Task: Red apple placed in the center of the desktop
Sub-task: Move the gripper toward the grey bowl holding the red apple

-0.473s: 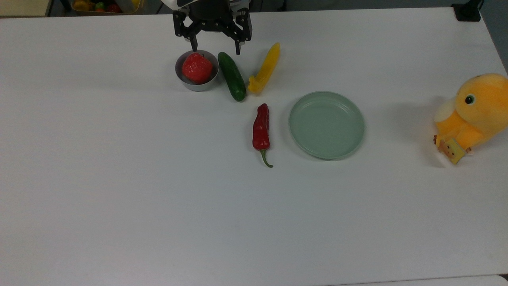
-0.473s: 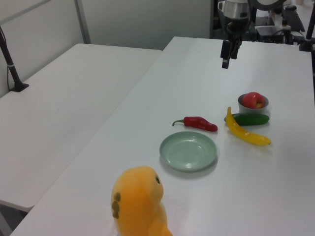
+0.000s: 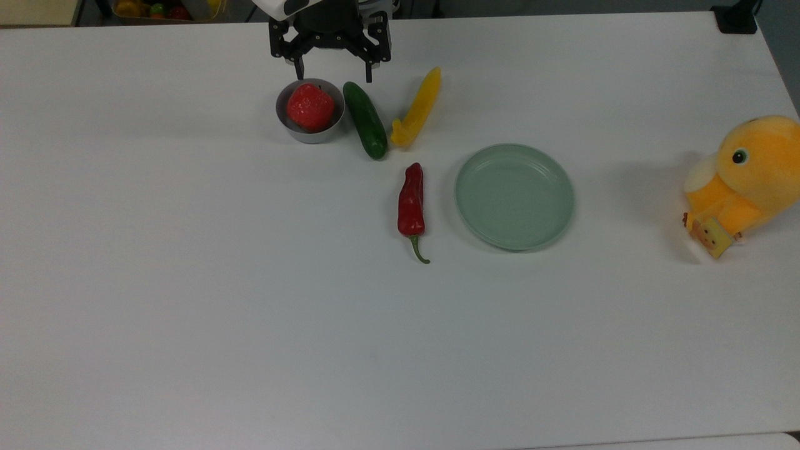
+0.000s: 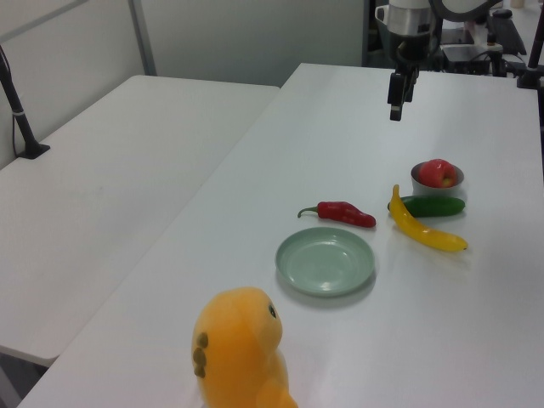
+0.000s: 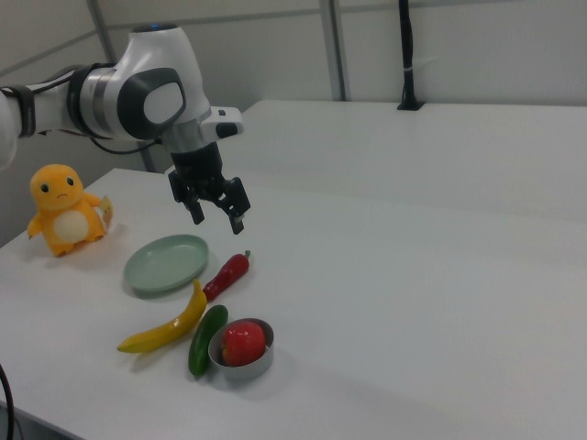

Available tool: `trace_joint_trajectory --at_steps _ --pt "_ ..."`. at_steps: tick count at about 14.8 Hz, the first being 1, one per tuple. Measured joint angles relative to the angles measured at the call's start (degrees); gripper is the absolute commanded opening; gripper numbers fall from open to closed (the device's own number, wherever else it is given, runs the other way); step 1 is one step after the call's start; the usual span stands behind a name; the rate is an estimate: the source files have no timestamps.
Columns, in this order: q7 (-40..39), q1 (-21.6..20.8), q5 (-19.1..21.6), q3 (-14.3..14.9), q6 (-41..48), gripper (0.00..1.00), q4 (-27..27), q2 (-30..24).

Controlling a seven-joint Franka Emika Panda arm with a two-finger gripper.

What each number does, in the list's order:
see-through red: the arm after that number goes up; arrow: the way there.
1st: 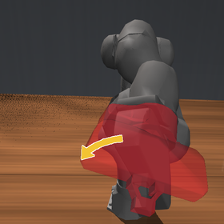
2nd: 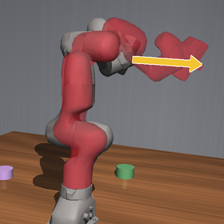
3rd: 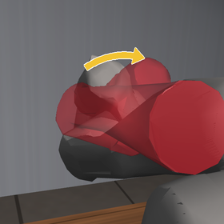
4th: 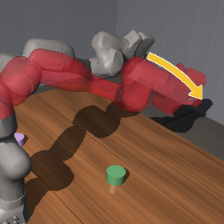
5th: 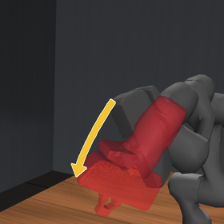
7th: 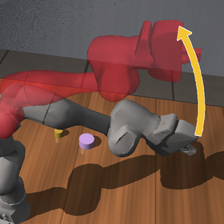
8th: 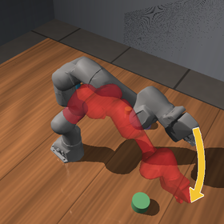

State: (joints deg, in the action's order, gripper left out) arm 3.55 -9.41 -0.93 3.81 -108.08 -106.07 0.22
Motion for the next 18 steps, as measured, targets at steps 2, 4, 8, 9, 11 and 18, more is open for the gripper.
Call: trace_joint_trajectory --at_steps 2,4,8,9,11,18 --pt "0.0 0.09 -0.04 0.0 0.0 1.0 0.01 -0.02" --pt "0.0 0.26 -0.05 0.0 0.0 1.0 0.01 -0.04" --pt "0.0 0.9 -0.07 0.01 0.0 1.0 0.1 -0.35" --pt "0.0 1.06 -0.07 0.01 0.25 1.0 0.1 -0.53" --pt "0.0 1.59 -0.1 0.02 1.47 1.0 0.16 -0.84" --pt "0.01 2.54 -0.15 0.02 3.29 1.0 0.21 -1.14"
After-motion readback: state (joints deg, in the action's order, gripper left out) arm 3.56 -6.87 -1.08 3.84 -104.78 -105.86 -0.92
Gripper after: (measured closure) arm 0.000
